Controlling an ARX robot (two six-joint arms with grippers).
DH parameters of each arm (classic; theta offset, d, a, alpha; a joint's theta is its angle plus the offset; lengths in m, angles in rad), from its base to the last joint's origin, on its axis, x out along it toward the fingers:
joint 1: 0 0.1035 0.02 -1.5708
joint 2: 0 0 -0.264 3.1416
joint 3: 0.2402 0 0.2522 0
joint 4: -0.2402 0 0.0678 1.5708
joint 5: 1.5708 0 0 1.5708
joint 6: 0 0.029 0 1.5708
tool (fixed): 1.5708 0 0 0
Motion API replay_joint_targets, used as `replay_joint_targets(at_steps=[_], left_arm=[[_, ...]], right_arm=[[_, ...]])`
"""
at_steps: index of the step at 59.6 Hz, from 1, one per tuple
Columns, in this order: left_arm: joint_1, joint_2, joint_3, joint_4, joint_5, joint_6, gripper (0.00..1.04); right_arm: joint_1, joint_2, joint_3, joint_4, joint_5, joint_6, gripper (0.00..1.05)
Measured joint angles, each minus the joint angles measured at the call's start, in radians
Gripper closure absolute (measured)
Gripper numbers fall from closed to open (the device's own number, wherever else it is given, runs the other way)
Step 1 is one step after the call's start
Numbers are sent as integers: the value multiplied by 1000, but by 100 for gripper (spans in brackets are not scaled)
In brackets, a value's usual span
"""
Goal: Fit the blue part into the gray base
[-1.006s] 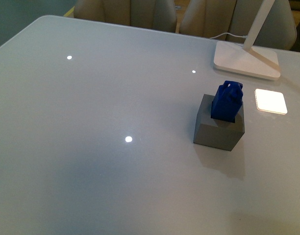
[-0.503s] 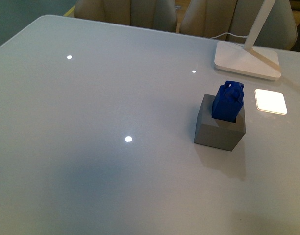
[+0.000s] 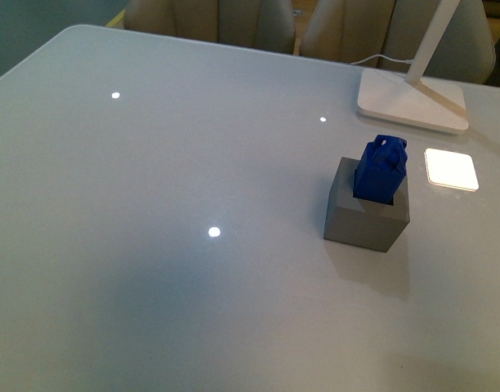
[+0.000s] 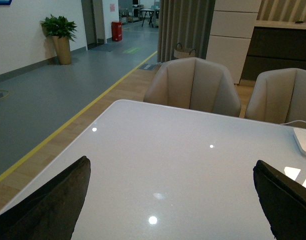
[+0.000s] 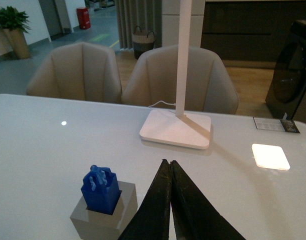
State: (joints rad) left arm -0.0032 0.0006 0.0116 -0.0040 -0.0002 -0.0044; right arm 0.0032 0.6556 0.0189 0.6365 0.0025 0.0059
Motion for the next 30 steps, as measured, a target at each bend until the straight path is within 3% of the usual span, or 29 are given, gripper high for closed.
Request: replay_joint_targets(at_steps=[30], left_arm=[[0,0,0,0,0,0,7]], right_arm=[[0,-296,-1,-278,0,0,103]])
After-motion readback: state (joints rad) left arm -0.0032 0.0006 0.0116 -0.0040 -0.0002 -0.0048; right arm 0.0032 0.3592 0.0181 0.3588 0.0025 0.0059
